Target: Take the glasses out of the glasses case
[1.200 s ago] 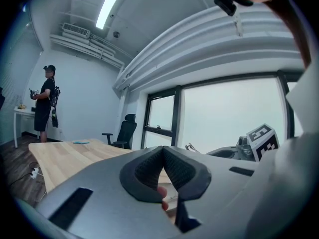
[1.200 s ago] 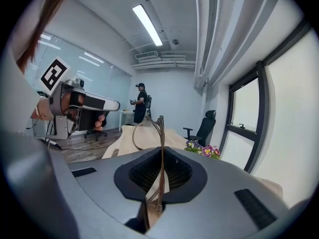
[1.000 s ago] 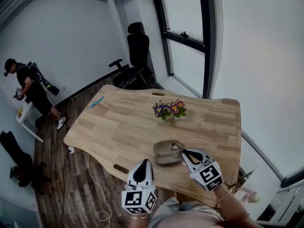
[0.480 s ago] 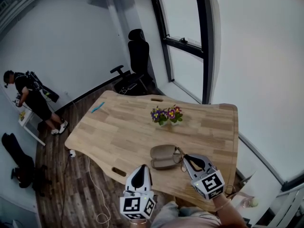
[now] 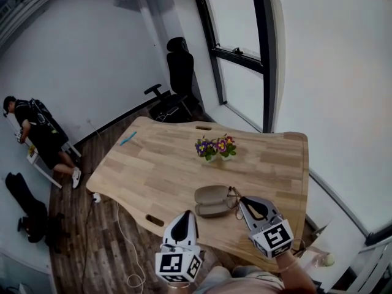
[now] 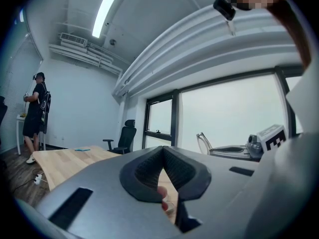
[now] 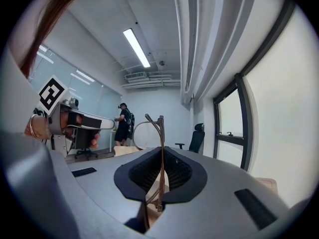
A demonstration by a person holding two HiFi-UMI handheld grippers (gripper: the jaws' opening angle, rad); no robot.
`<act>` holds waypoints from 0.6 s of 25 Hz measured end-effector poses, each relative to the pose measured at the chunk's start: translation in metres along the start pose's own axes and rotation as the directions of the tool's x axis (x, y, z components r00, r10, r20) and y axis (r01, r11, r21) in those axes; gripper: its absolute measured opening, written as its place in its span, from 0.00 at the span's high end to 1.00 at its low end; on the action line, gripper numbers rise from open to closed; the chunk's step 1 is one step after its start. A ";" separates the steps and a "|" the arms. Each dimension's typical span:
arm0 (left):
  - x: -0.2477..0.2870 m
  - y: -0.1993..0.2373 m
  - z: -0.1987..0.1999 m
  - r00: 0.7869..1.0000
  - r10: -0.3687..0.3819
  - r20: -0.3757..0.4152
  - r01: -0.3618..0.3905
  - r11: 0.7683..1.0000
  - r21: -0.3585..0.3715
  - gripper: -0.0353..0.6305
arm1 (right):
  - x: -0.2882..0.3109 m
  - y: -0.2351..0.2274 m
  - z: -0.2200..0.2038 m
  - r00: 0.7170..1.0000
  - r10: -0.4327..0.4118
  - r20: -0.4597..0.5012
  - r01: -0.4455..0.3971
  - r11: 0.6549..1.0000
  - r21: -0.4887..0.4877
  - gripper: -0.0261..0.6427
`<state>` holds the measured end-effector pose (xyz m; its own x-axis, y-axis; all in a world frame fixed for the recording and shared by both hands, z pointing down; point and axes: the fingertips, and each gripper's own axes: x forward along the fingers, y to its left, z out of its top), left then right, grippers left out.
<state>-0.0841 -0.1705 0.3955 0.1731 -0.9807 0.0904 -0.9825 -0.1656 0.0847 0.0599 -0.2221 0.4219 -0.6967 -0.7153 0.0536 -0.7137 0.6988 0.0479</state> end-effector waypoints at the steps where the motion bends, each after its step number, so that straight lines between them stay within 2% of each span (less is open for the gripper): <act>1: 0.001 0.001 0.001 1.000 -0.004 0.000 0.004 1.000 0.002 0.95 | 0.001 -0.001 0.001 1.000 -0.006 0.002 0.006 1.000 0.001 0.94; 15: 0.005 0.030 0.009 0.998 -0.065 0.009 0.065 0.998 -0.010 0.95 | 0.014 0.017 0.014 0.996 -0.086 0.002 0.085 0.996 0.008 0.94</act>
<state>-0.1132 -0.1817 0.3891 0.2361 -0.9688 0.0756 -0.9684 -0.2282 0.1001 0.0376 -0.2204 0.4090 -0.6333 -0.7725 0.0474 -0.7712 0.6350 0.0446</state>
